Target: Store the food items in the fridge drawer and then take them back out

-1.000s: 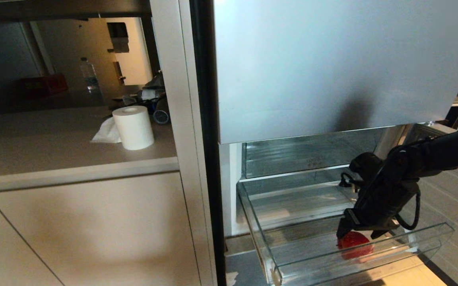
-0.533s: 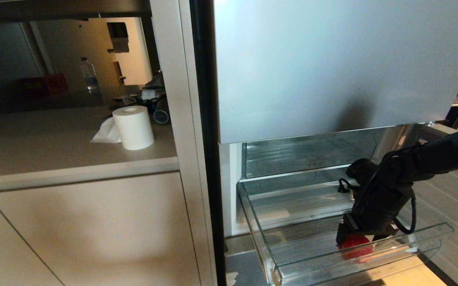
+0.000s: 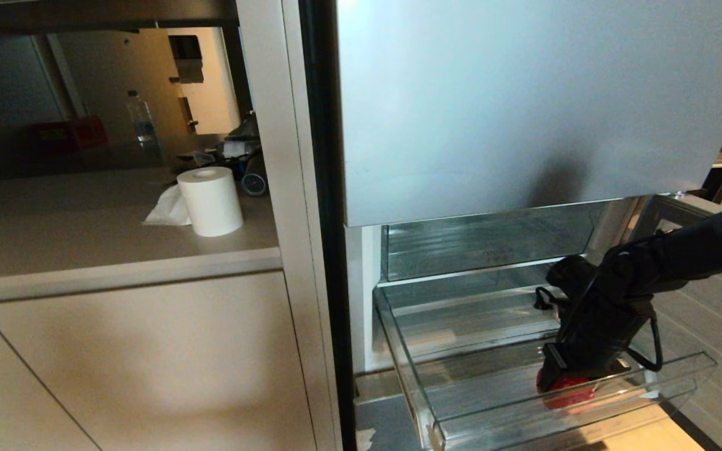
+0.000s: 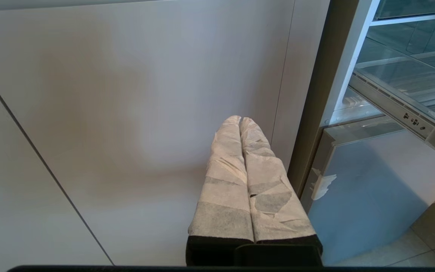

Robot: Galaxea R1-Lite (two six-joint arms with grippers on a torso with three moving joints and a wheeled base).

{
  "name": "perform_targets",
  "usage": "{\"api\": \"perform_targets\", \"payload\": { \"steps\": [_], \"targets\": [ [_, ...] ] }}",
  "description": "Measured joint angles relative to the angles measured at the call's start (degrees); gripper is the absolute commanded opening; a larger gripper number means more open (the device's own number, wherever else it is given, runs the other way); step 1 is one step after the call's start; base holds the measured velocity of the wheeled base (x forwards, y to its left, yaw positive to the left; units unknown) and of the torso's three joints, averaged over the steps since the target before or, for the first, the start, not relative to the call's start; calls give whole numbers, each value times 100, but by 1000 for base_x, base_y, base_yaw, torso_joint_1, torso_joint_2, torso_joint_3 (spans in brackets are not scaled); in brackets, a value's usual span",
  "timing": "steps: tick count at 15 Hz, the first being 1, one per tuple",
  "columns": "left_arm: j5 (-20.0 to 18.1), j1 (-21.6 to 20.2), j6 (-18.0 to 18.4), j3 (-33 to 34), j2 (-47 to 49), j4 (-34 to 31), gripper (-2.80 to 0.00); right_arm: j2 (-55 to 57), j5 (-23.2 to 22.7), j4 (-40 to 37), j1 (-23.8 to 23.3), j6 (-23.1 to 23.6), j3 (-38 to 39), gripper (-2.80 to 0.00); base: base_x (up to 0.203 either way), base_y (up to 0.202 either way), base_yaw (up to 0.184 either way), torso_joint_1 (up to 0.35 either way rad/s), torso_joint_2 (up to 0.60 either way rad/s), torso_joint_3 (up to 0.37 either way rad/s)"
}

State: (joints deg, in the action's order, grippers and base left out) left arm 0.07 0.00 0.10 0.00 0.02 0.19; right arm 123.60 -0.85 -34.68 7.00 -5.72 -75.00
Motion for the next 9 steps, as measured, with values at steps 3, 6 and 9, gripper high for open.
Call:
{"api": "perform_targets", "payload": {
  "steps": [3, 6, 9],
  "targets": [
    [0, 0, 0, 0, 0, 0, -280, -20, -8, 6, 108, -92, 4, -280, 0, 0, 0, 0, 0, 0],
    [0, 0, 0, 0, 0, 0, -280, -52, 6, 451, 204, -205, -52, -280, 0, 0, 0, 0, 0, 0],
    [0, 0, 0, 0, 0, 0, -280, -126, -9, 1083, 251, -298, 23, -280, 0, 0, 0, 0, 0, 0]
  ]
}}
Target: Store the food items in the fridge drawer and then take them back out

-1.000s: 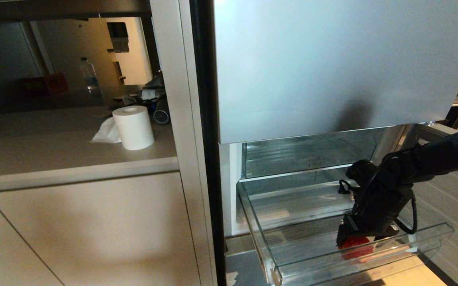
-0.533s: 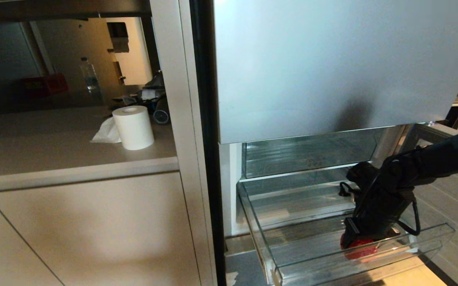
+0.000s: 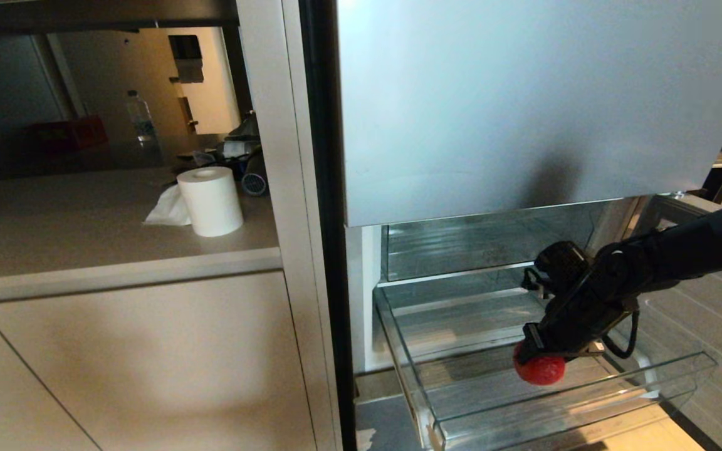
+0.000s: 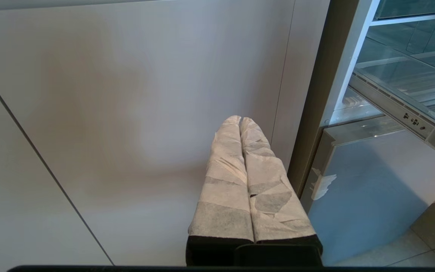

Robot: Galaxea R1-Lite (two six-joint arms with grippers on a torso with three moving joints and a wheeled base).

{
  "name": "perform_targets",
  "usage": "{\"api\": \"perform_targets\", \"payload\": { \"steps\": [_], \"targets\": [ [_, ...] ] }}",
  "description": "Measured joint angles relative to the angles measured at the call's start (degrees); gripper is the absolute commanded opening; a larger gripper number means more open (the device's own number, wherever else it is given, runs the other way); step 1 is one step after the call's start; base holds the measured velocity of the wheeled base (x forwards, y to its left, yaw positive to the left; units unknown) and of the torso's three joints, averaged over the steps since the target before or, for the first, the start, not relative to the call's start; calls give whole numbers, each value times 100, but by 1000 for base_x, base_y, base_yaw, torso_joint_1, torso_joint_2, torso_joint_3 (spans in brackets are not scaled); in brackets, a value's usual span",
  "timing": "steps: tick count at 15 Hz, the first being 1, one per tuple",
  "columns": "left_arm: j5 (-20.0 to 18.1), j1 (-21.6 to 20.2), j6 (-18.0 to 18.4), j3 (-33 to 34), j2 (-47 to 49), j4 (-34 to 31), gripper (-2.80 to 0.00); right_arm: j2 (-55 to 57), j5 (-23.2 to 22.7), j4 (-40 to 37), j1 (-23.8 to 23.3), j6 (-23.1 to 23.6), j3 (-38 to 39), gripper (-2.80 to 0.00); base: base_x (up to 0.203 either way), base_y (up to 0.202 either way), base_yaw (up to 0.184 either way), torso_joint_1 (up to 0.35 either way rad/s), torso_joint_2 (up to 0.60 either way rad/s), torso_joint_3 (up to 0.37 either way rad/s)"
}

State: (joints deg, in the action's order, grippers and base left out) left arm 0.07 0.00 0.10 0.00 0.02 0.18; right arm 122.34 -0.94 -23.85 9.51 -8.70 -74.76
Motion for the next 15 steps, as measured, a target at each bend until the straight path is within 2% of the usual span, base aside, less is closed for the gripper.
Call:
{"api": "perform_targets", "payload": {
  "steps": [4, 11, 15],
  "targets": [
    [0, 0, 0, 0, 0, 0, -280, -436, -10, 840, 11, -90, 627, -280, 0, 0, 0, 0, 0, 0],
    [0, 0, 0, 0, 0, 0, -280, -2014, 32, 2659, 0, -75, 2555, -280, 0, 0, 0, 0, 0, 0],
    [0, 0, 0, 0, 0, 0, -280, -2992, 104, 4000, -4, -54, 3670, -280, 0, 0, 0, 0, 0, 0]
  ]
}}
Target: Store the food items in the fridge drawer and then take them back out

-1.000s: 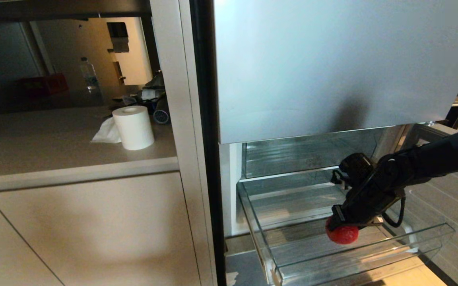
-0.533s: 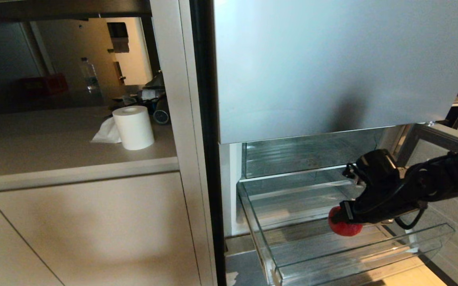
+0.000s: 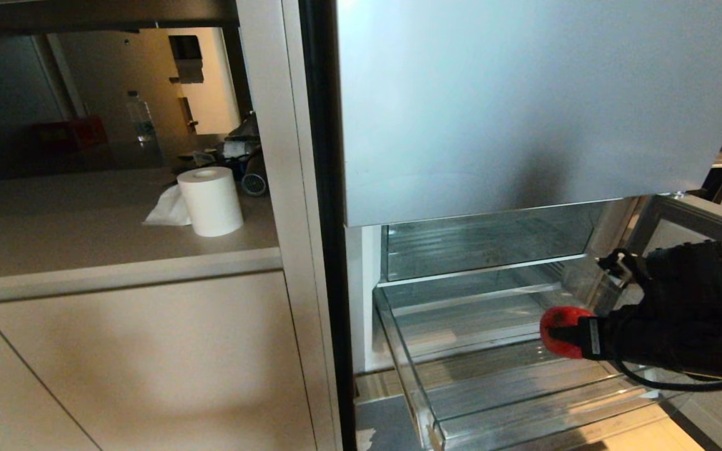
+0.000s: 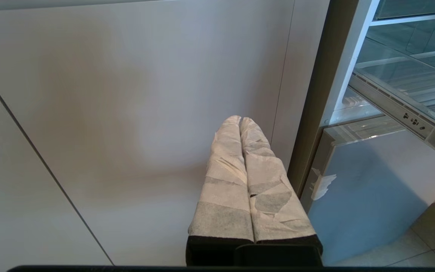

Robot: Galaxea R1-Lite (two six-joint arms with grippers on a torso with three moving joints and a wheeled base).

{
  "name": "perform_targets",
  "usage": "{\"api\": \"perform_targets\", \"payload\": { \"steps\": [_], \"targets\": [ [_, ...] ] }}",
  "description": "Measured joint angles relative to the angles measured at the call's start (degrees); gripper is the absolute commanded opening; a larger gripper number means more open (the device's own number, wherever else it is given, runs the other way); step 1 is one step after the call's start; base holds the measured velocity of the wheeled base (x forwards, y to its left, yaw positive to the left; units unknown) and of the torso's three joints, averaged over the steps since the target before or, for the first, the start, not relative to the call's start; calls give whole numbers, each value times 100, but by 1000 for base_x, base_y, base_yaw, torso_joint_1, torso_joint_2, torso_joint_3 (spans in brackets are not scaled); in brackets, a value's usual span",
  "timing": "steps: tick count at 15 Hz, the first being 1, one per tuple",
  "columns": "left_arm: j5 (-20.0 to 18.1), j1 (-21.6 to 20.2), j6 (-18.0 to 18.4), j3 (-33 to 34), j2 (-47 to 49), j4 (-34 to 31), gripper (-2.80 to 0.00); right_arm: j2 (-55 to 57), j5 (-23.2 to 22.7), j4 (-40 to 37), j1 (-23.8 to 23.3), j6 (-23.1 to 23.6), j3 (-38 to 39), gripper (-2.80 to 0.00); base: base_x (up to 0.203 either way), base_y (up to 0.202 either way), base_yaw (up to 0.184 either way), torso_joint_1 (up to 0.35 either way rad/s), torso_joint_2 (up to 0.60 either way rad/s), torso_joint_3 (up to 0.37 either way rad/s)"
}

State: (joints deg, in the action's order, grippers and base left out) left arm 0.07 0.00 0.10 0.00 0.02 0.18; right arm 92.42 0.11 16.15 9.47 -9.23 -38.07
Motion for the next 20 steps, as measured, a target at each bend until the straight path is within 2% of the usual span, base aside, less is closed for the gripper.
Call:
{"api": "perform_targets", "payload": {
  "steps": [3, 6, 11, 16, 18, 20],
  "targets": [
    [0, 0, 0, 0, 0, 0, -280, -874, 10, 572, 0, 8, 517, -280, 0, 0, 0, 0, 0, 0],
    [0, 0, 0, 0, 0, 0, -280, -1999, 11, 441, 0, 26, 872, -280, 0, 0, 0, 0, 0, 0],
    [0, 0, 0, 0, 0, 0, -280, -4419, 63, -957, -35, 54, 976, -280, 0, 0, 0, 0, 0, 0],
    [0, 0, 0, 0, 0, 0, -280, -6859, 639, -2562, -116, 451, 1194, -280, 0, 0, 0, 0, 0, 0],
    [0, 0, 0, 0, 0, 0, -280, -7328, 1082, -2813, -132, 525, 1590, -280, 0, 0, 0, 0, 0, 0],
    [0, 0, 0, 0, 0, 0, -280, -7530, 1104, -2719, -124, 602, 1981, -280, 0, 0, 0, 0, 0, 0]
  ]
}}
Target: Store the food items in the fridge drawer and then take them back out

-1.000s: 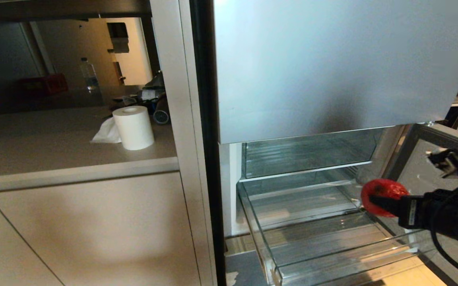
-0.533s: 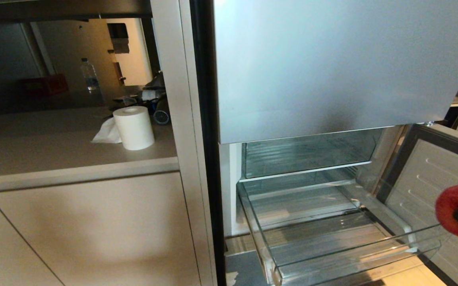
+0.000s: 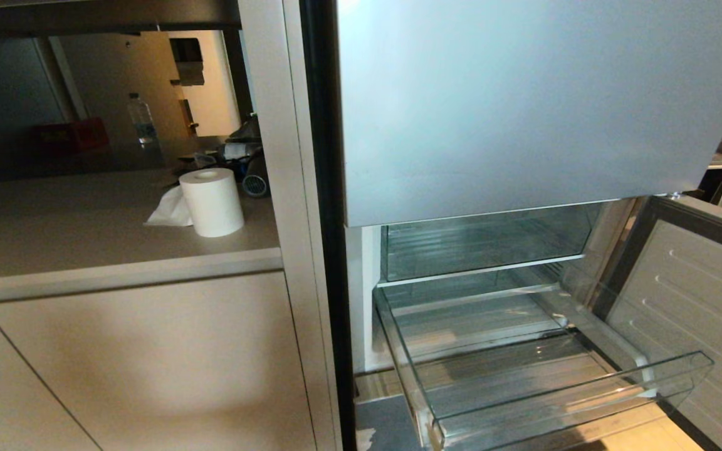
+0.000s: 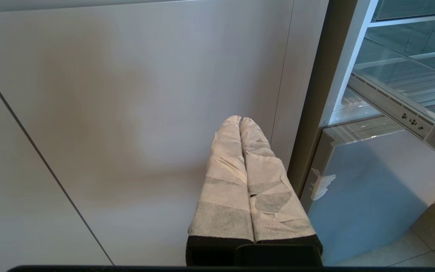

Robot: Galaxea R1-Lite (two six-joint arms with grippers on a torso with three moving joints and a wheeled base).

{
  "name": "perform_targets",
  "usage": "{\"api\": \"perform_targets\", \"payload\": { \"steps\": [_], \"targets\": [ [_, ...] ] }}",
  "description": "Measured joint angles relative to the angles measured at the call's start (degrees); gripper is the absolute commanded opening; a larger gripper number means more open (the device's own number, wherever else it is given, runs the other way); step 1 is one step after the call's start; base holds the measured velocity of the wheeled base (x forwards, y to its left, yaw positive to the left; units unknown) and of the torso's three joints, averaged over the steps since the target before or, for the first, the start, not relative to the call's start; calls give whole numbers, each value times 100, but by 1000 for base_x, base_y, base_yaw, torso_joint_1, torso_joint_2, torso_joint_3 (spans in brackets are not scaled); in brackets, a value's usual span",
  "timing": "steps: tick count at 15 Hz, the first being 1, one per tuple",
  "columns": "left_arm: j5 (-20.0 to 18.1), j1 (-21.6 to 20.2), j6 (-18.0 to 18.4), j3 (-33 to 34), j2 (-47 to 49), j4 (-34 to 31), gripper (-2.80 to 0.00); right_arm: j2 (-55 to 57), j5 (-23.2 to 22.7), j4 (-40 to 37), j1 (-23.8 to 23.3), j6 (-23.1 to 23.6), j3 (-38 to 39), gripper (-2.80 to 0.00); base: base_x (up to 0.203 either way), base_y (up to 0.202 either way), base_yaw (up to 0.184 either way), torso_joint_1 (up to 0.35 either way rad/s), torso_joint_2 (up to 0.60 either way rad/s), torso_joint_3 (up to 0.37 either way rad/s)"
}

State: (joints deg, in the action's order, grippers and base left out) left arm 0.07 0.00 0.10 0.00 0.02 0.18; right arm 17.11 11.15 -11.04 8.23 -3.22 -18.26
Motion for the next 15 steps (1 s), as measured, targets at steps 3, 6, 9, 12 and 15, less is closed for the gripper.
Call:
{"api": "perform_targets", "payload": {
  "steps": [3, 6, 9, 12, 15],
  "targets": [
    [0, 0, 0, 0, 0, 1, -280, -121, -87, 532, 11, 176, 766, -280, 0, 0, 0, 0, 0, 0],
    [0, 0, 0, 0, 0, 0, -280, -199, -727, 1505, -449, 327, 1565, -280, 0, 0, 0, 0, 0, 0],
    [0, 0, -2, 0, 0, 2, -280, -788, -1114, 1336, -714, 567, 1783, -280, 0, 0, 0, 0, 0, 0],
    [0, 0, 0, 0, 0, 0, -280, -1432, -1125, 1088, -788, 724, 1805, -280, 0, 0, 0, 0, 0, 0],
    [-2, 0, 0, 0, 0, 0, -280, -1644, -1113, 1070, -805, 752, 1819, -280, 0, 0, 0, 0, 0, 0]
  ]
}}
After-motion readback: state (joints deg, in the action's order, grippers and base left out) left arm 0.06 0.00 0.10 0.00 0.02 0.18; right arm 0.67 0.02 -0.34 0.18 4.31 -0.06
